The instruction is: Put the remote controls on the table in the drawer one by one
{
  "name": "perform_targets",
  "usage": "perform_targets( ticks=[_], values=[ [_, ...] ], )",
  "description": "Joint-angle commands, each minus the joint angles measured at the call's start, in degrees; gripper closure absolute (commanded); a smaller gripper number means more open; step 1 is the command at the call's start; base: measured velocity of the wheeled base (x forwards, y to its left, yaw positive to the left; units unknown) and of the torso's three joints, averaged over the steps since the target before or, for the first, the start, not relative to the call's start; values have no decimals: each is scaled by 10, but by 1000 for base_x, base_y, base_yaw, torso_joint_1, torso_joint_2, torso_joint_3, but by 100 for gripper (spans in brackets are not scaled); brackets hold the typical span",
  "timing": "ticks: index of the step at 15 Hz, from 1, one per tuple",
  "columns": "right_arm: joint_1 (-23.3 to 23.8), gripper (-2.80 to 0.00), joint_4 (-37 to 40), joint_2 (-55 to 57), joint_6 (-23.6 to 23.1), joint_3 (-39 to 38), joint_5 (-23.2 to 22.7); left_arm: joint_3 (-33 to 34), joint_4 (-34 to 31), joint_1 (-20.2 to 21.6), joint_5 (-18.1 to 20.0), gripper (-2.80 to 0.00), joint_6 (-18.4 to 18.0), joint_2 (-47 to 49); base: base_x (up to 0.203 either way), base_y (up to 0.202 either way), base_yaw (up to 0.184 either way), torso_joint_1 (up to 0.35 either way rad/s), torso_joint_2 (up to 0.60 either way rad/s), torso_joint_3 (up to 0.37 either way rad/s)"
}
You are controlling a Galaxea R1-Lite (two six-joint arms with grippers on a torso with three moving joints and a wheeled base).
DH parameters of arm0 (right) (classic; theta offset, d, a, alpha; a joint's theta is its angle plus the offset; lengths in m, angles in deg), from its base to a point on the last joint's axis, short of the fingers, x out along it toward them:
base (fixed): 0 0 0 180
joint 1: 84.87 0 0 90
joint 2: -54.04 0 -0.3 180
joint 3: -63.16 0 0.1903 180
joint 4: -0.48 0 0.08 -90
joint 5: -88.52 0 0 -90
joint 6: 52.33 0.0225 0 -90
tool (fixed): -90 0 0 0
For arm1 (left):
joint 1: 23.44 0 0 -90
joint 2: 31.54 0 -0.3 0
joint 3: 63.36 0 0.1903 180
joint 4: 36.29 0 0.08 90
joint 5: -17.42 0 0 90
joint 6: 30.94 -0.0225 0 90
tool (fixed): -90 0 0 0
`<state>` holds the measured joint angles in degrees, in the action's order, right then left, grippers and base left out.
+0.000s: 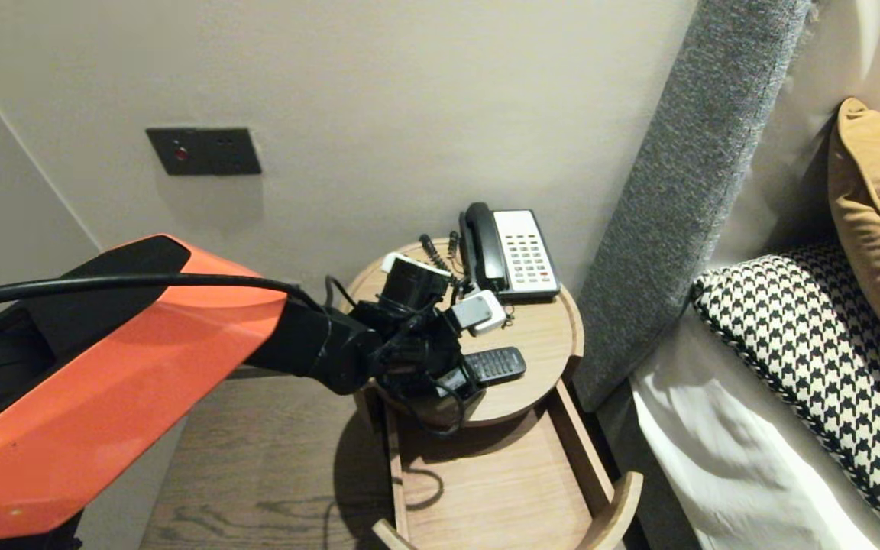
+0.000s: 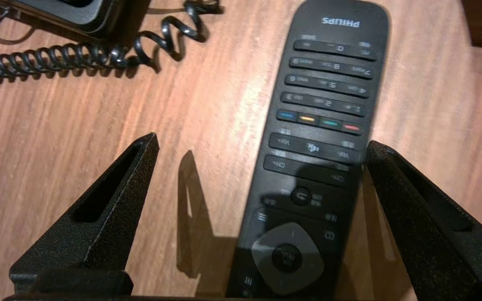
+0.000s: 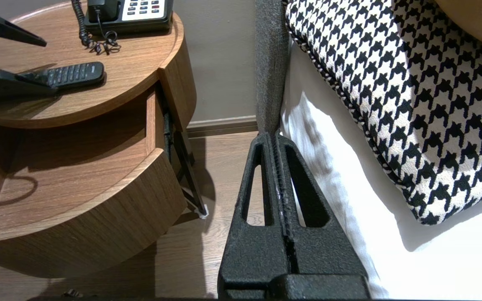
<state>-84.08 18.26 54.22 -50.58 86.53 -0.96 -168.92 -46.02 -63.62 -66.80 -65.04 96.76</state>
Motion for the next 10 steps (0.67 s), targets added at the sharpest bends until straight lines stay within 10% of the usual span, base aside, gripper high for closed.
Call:
perform_targets(
  ticks=[1,10],
  values=[
    [0,0,0,1,0,-23,0,16,-9,1,5,-280,9,-18,0,0,0,0,0,0],
    [0,0,0,0,0,-23,0,8,-61,26,55,-280,102,-23,0,0,0,0,0,0]
  ],
)
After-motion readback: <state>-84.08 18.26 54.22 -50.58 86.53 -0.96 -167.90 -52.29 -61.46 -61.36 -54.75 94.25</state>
